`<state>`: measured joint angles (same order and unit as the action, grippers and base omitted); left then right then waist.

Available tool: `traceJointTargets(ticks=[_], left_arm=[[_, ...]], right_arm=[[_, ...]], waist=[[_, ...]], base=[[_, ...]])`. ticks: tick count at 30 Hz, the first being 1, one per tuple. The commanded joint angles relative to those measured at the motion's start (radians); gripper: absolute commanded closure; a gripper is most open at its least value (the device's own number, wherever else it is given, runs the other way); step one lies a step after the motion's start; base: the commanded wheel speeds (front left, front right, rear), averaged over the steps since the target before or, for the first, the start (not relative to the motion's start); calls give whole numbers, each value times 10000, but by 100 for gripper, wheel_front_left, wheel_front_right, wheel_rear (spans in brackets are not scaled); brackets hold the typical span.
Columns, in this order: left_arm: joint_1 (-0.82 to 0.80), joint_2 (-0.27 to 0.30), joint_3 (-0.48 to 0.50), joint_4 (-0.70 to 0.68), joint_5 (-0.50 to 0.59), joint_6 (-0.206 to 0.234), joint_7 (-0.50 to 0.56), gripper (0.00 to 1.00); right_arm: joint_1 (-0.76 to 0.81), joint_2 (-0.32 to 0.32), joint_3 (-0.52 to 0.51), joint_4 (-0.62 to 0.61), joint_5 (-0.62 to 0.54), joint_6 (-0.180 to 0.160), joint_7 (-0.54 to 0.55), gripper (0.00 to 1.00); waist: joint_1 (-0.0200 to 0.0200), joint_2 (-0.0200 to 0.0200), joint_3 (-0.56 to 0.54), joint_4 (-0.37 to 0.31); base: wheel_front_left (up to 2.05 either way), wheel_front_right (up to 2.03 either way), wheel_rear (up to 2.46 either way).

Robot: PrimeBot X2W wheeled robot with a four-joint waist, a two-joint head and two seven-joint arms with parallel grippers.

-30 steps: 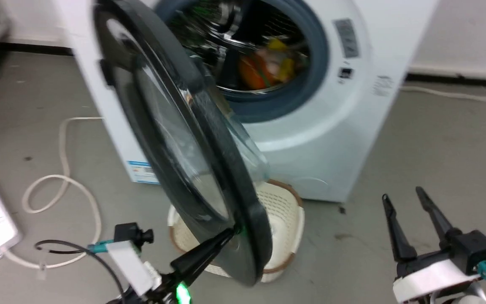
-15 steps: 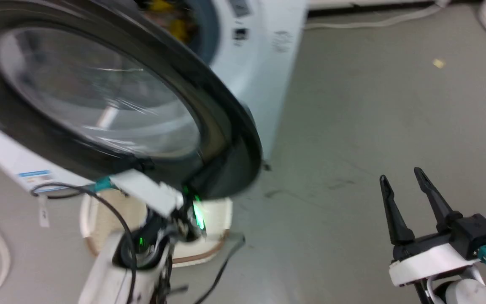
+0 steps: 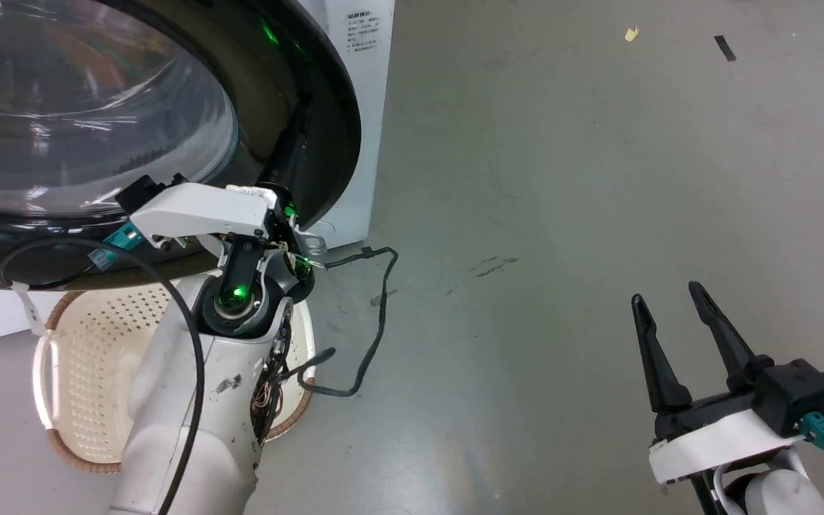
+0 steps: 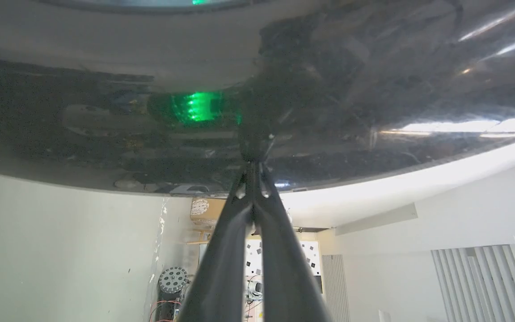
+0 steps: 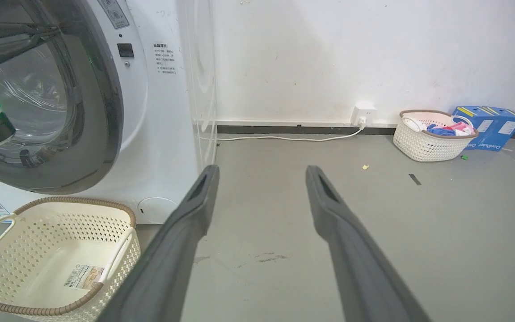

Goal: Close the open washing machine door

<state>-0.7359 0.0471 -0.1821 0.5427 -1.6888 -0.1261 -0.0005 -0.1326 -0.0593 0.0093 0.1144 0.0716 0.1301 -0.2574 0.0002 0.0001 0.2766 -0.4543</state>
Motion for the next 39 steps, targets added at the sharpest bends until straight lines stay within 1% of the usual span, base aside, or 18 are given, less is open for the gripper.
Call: traceJointTargets(ticks=[1, 4, 8, 12, 13, 14, 15, 17, 19, 20, 21, 23, 26, 28, 31, 32, 35, 39], left_arm=[[-52, 32, -70, 53, -53, -45, -60, 100], [161, 32, -330, -29, 103, -45, -96, 100], [943, 52, -631, -608, 742, -45, -310, 100], [2121, 391, -1334, -1650, 1714, -46, -545, 100], [2420, 570, -1559, -1912, 2041, -46, -703, 68], [2696, 802, -1847, -2134, 2480, -46, -937, 8], [2955, 1078, -2177, -2320, 3003, -46, -1258, 0], [3367, 1730, -2882, -2447, 4318, -46, -2105, 0], [3671, 2297, -3423, -2190, 5706, -46, -2505, 0], [3782, 2483, -3517, -2042, 6367, -46, -2576, 0], [3866, 2548, -3285, -1986, 7044, -46, -2596, 0], [4199, 2457, -2375, -2113, 8533, -46, -2605, 0], [4875, 2084, -1174, -2687, 10631, 28, -2609, 0], [5356, 1728, -434, -3165, 11660, 130, -2610, 0], [5993, 1411, 229, -3853, 13218, 313, -2611, 0], [6195, 1297, 395, -4018, 13607, 383, -2611, 0], [6642, 1030, 748, -4319, 14428, 399, -2611, 0], [7094, 825, 973, -4271, 15224, 482, -2612, 0]], right_arm=[[-202, 73, 6, 11, 28, 6, -44, 0], [-195, 80, 7, -12, 8, 6, -44, 0], [-111, 73, 138, -3, -140, 6, -44, 0], [40, 3, 69, -19, -239, 6, -44, 0], [83, -20, 42, -25, -254, 6, -44, 0], [140, -45, 0, -33, -271, 6, -44, 0], [197, -73, -22, -41, -285, 6, -44, 0], [338, -143, -87, -46, -309, 6, -44, 0], [482, -206, -95, -35, -337, 6, -44, 0], [547, -232, -81, -30, -351, 6, -44, 0], [617, -263, -95, -30, -359, 6, -44, 0], [725, -303, -61, -29, -370, 6, -44, 0], [877, -337, -32, -12, -368, 6, -44, 0], [941, -335, 24, 10, -353, 6, -44, 0], [986, -315, 123, 55, -324, 6, -44, 0], [998, -303, 146, 70, -310, 6, -44, 0], [1046, -273, 223, 145, -285, 6, -44, 0], [1135, -260, 297, 239, -275, 6, -44, 0]], waist=[[-2, -1, -76, 108], [-2, -1, -236, 358], [-2, -1, -630, 881], [-2, -1, -1097, 1521], [-2, -1, -1213, 1673], [-2, -1, -1352, 1852], [-2, -1, -1477, 2013], [-2, -1, -1737, 2387], [-2, -1, -1966, 2725], [-2, -1, -2064, 2879], [-2, -1, -2160, 3063], [-2, -1, -2299, 3329], [-2, -1, -2499, 3705], [-2, -1, -2577, 3873], [-2, -1, -2665, 4037], [-2, -1, -2684, 4078], [-2, -1, -2717, 4169], [-2, -1, -2754, 4254]], base=[[0, 0, 0], [0, 0, 0], [0, 0, 0], [0, 0, 0], [0, 0, 0], [0, 0, 0], [0, 0, 0], [0, 0, 0], [0, 0, 0], [0, 0, 0], [0, 0, 0], [0, 0, 0], [0, 0, 0], [0, 0, 0], [0, 0, 0], [0, 0, 0], [0, 0, 0], [0, 0, 0]])
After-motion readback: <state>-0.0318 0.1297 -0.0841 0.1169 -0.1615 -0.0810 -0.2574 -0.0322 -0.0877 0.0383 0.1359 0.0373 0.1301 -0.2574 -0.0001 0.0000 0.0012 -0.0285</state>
